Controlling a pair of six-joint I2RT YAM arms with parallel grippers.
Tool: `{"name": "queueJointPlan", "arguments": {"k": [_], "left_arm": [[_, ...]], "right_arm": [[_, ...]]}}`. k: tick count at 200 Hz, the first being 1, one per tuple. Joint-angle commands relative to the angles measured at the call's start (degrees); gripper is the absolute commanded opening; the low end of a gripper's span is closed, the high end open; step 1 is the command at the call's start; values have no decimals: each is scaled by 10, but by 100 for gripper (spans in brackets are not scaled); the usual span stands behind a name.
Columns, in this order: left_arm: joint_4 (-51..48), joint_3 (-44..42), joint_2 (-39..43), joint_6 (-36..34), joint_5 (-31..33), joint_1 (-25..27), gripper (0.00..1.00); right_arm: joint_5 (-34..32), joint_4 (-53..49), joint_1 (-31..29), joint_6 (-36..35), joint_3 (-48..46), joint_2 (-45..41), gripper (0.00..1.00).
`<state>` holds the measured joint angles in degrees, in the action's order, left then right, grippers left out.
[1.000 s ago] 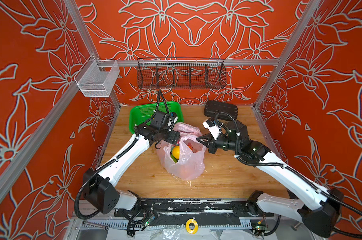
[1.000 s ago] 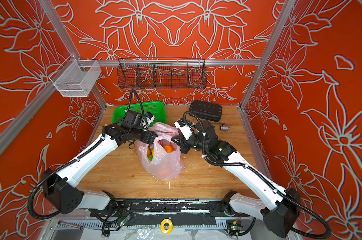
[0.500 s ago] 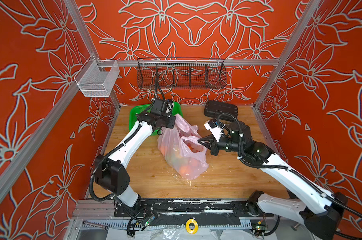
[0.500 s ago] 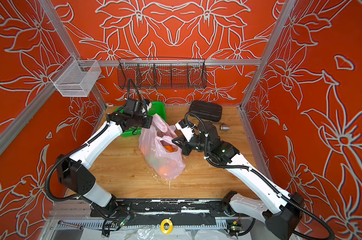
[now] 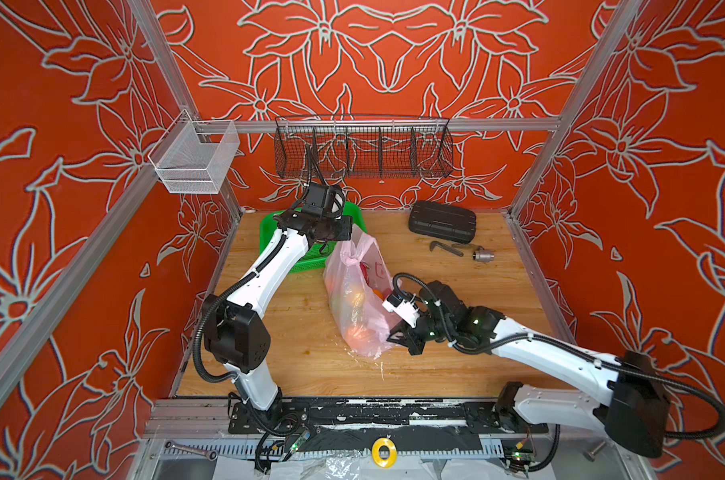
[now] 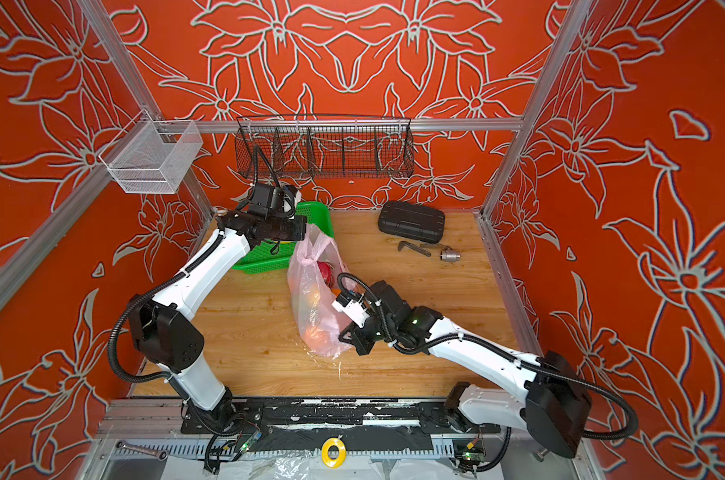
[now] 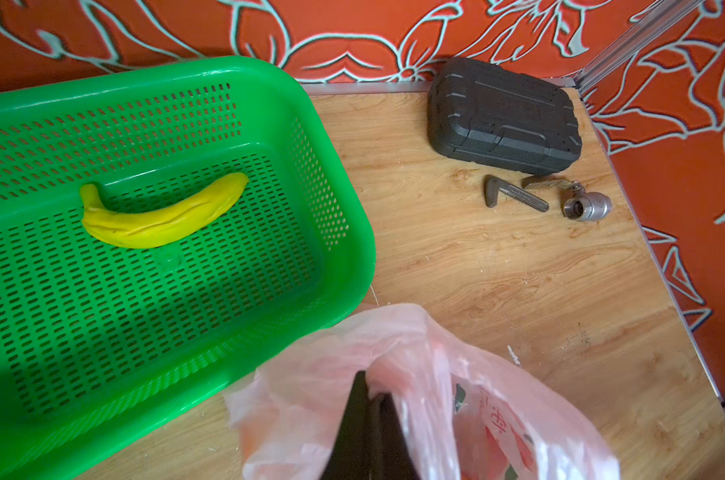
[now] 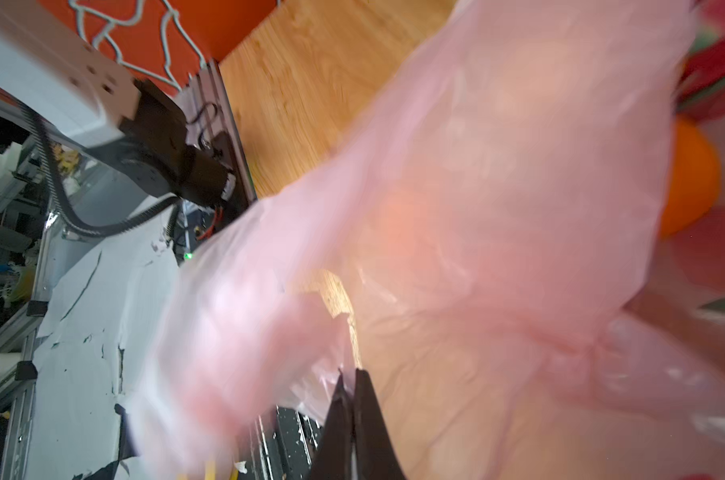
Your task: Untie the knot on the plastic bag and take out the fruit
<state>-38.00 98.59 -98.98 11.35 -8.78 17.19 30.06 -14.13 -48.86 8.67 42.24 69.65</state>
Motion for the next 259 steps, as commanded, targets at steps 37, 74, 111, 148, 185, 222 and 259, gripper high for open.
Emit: {"name": "queueJointPlan", "arguments": {"k": [37,74,111,148,185,222,259], "left_arm": [[29,-40,42,32,-10,-1,5],[45,-100,114,68,-22,-1,40],[42,-156,198,124,-24,0,50],[45,-222,267,186,-24,15,55],[51,-296,300,212,13,65,57],[38,-326,289,241,19,95,76],[20,-325,267,224,53,124,91]], "right_arm": [[-27,46,-26,11,-19,76,4],[-66,0,-24,-9,8,23,36],[-140,-25,-22,-19,45,-54,72],[-160,1,-16,-26,96,-86,85],[-165,46,5,2,138,-69,90],[-241,81,29,40,163,-49,93],[-360,5,68,76,210,2,93]]}}
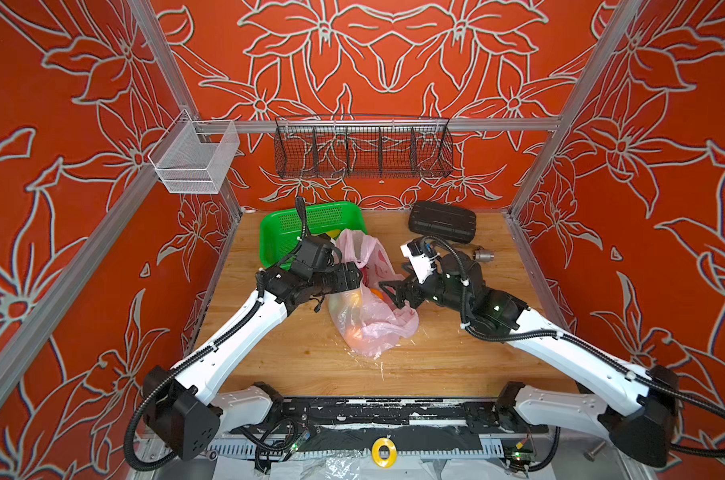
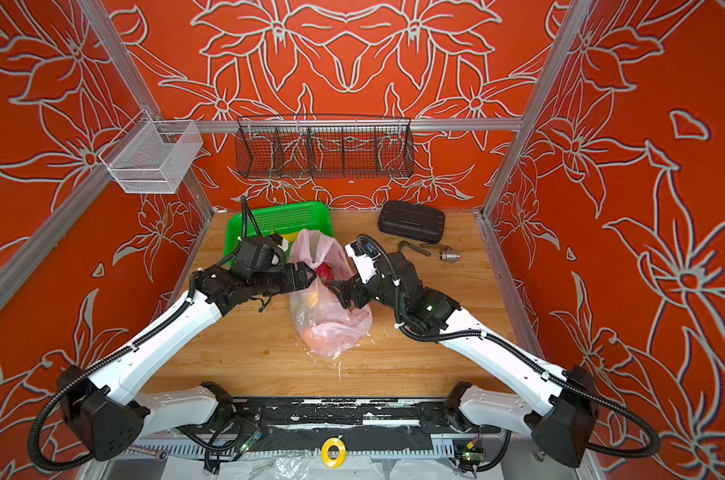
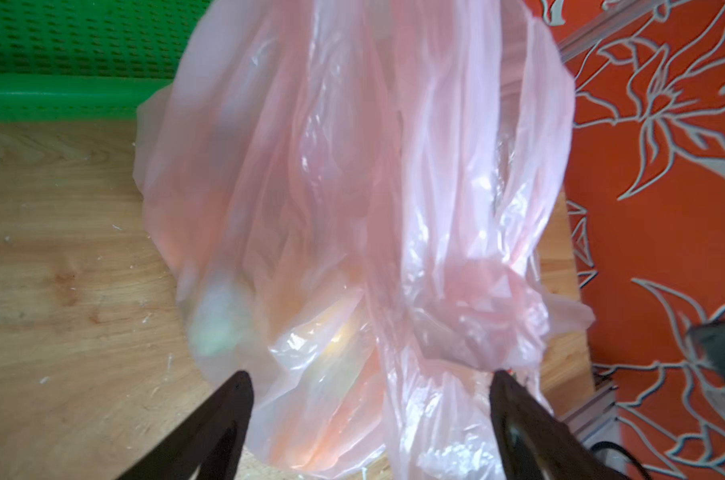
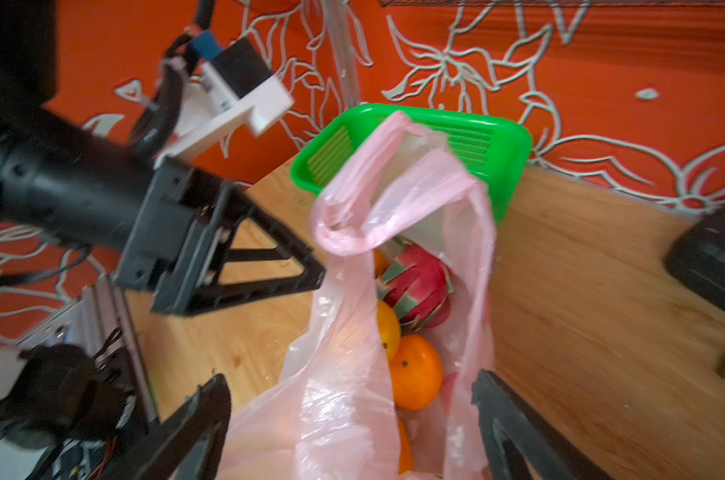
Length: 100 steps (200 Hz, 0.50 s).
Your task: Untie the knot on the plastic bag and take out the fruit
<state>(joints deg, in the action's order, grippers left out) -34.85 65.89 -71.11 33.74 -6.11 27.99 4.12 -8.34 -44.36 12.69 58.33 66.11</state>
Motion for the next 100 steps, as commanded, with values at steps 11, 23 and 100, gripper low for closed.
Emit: {"name": "queueJointPlan", "arguments": {"k": [11,23,100], "left_arm": [[-9,6,-21,-3,18,22,90],[-13,16,-35,-5,19,30,90],[-45,66,-134,-43,56,47,64]], "right_arm": [[-108,-85,32,35,69,61,91],[-105,-97,39,35,78,82,90],[-35,-125,59,40,129,216,53]]}}
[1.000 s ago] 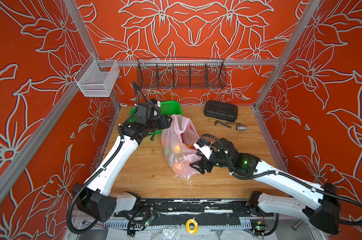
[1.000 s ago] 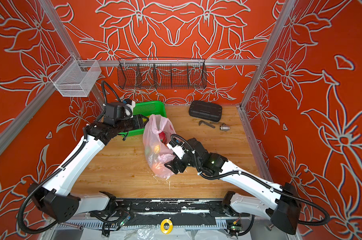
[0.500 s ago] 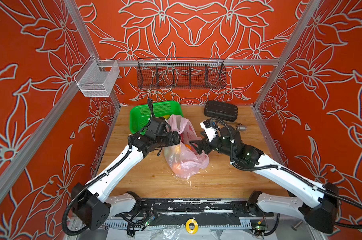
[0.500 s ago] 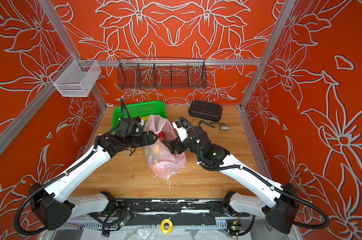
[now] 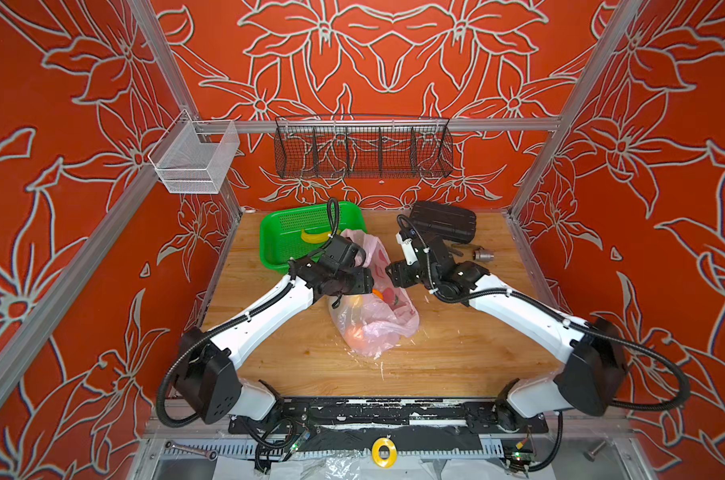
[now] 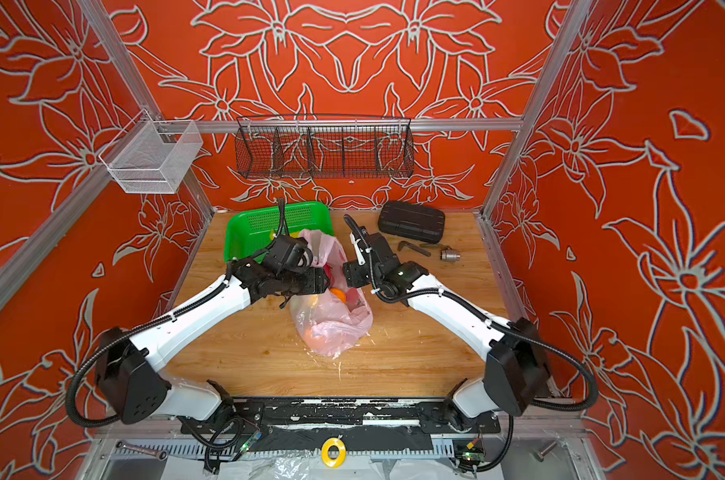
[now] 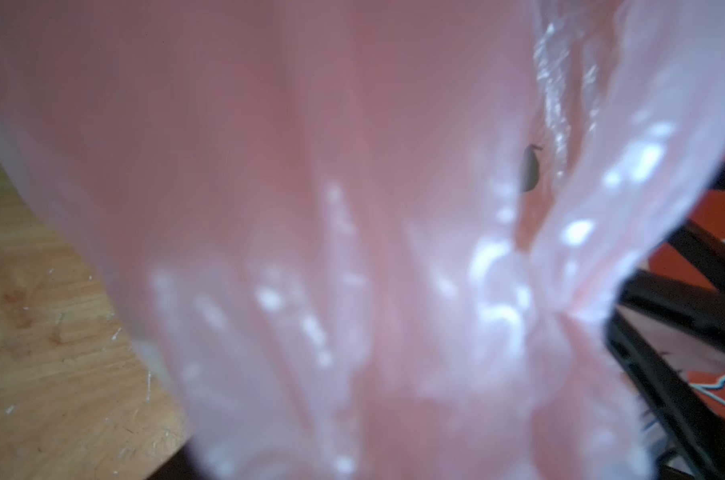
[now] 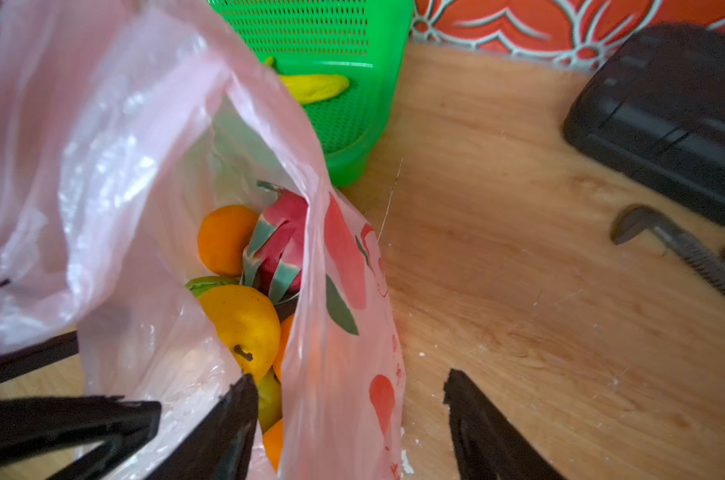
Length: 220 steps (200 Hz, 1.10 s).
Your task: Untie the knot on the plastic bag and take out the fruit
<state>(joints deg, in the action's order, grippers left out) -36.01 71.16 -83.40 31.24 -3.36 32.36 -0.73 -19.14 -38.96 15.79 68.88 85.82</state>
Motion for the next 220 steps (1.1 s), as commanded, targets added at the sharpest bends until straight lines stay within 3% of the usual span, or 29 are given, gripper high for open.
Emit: {"name": "queueJointPlan", "arguments": {"k": [1,35,51,83,111,150,180,197,210,220], "left_arm": [[-35,13,-12,-19,29,3,63],[-69,-3,-4,-25,59,3,38],[-92,-21,10,-26,70,2,26],[-112,-98,77,-15,53,-19,0],[-148,-166,172,12,45,-41,0],[-170,-266,324,66,41,-50,0],[-149,-296,379,85,43,-37,0],[-143,-283,376,72,44,-37,33],[-137,-266,370,59,47,-37,56],[-140,-247,364,48,53,-38,65]], "right_arm": [[14,-17,5,9,23,19,51],[31,2,32,11,15,39,12],[40,16,50,9,8,44,2],[54,31,82,-3,9,69,0],[58,48,114,-8,25,107,0],[58,25,162,-13,116,197,0],[74,-27,172,-9,197,257,0],[111,-35,172,-1,209,251,8],[130,-16,172,10,189,226,26],[149,-6,172,14,171,200,39]]}}
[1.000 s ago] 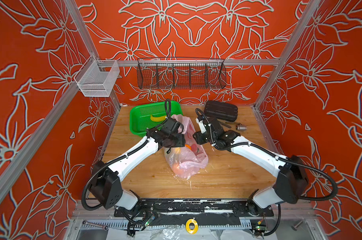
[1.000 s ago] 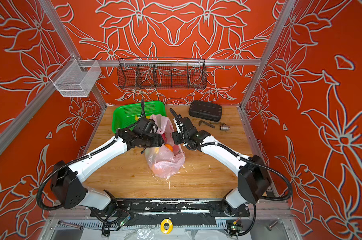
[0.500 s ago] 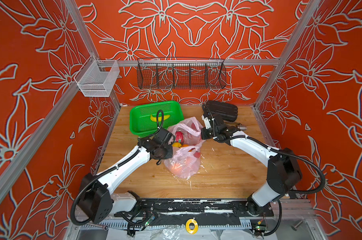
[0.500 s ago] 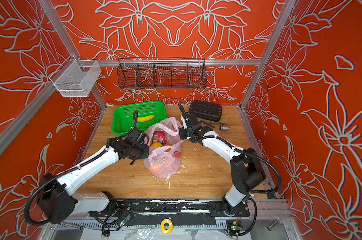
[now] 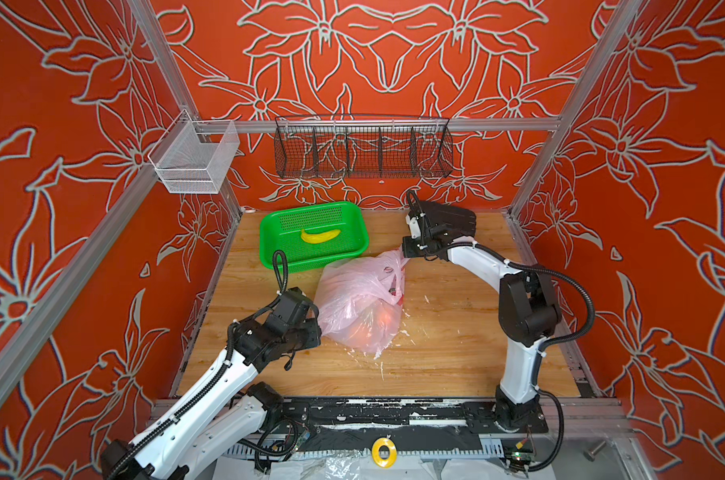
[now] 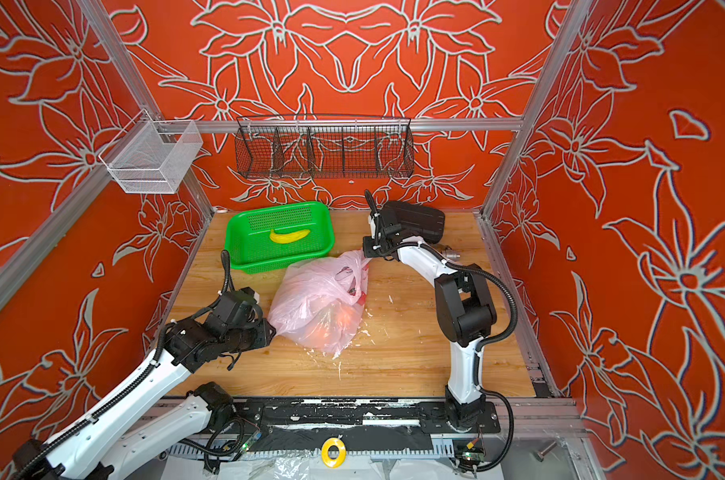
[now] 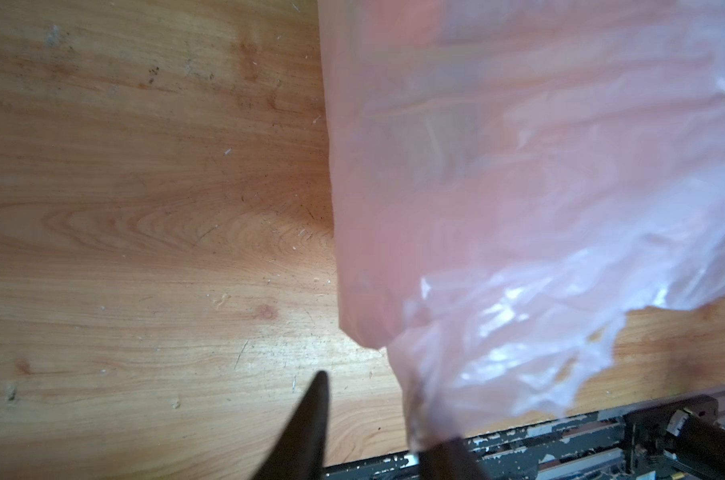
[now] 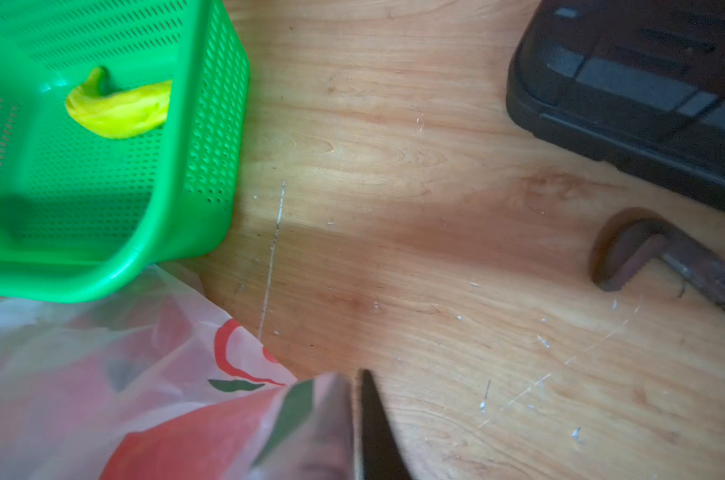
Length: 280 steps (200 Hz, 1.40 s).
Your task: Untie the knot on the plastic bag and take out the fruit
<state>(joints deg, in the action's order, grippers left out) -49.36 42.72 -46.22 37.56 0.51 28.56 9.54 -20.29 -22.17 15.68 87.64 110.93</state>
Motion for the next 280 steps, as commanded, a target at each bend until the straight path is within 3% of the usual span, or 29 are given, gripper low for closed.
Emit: {"name": "queueJointPlan", "arguments": {"k": [1,26,46,63,94,131,172,188,200,216,235,251,280], "left_arm": [[-7,39,-9,-17,15,0,66],[-35,119,-31,-73,48,-1,79],[-19,185,-58,-154,58,-1,83],[25,235,-98,-225,10,0,83],[60,322,-249,-296,-63,0,87],[49,415,-397,-327,-90,0,94],[57,465,-490,-329,-90,0,93],[58,475,-512,-332,-95,0,86],[57,481,-524,-332,-100,-1,72],[56,492,-535,-327,-115,-4,43],[61,496,-534,-303,-125,-19,1],[80,485,-521,-271,-146,-45,0],[135,453,-501,-188,-244,-104,0]], "right_arm": [[47,6,4,15,-17,-51,39],[86,-1,3,14,-50,-116,59],[93,0,3,18,-82,-174,66],[97,7,2,32,-109,-221,67],[138,37,0,71,-174,-303,68],[167,5,-9,72,-213,-368,68],[175,-24,-32,72,-262,-430,68],[172,-36,-41,75,-277,-448,67],[160,-47,-48,73,-282,-457,67],[140,-60,-62,65,-286,-466,67],[106,-54,-88,57,-293,-474,67],[90,-23,-124,49,-307,-476,67],[90,86,-185,55,-330,-446,67]]}}
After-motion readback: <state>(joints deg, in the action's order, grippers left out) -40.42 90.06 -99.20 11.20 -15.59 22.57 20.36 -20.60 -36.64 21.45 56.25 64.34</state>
